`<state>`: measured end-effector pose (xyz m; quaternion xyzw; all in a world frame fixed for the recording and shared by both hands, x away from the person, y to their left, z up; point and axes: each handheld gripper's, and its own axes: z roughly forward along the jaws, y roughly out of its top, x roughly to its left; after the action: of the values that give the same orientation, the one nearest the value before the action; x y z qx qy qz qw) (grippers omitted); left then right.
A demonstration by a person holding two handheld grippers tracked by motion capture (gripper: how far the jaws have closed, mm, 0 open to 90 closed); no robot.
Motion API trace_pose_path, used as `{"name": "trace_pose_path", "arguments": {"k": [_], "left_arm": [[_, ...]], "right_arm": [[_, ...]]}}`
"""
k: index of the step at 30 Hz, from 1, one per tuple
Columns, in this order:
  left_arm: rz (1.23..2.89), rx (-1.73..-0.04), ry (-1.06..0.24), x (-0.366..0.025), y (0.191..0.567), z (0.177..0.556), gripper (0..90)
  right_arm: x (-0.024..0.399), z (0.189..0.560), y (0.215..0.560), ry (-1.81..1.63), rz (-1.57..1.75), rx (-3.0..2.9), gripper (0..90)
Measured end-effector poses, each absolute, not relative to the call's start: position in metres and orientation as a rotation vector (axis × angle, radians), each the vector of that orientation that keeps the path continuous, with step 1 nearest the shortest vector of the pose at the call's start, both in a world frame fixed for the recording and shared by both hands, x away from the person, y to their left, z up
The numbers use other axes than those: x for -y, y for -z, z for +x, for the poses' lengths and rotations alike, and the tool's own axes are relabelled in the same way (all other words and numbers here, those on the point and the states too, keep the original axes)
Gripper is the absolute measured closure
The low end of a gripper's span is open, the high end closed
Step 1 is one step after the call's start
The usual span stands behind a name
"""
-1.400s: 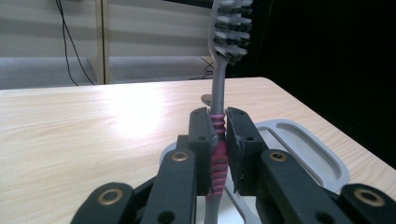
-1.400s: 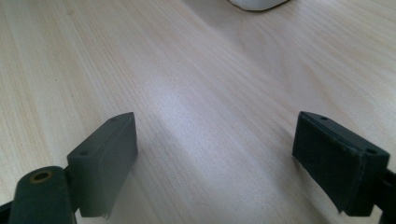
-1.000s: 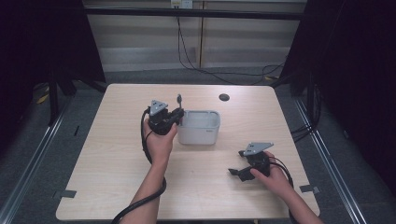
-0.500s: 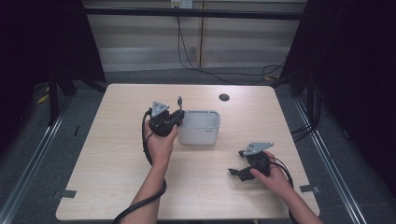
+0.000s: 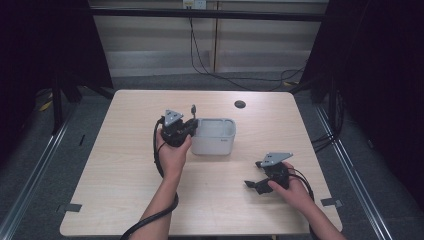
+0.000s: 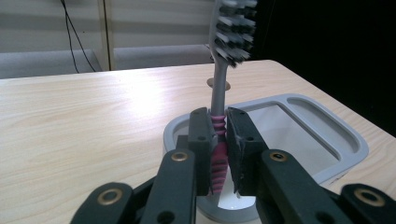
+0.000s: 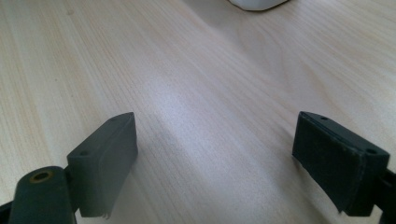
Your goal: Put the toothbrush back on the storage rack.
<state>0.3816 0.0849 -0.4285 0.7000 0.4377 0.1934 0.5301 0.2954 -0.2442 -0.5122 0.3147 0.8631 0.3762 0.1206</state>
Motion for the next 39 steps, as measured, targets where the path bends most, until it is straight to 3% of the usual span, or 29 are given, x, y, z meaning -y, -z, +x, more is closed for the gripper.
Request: {"name": "trace_pose_path", "arguments": {"k": [39], "left_arm": [[1.706,-1.036,-0.473,-0.081,0.429,0.3818,77.0]], "right_arm": [[0.2442,0.2954,0.5123,-1.099,0.917,-2.522,13.6]]}}
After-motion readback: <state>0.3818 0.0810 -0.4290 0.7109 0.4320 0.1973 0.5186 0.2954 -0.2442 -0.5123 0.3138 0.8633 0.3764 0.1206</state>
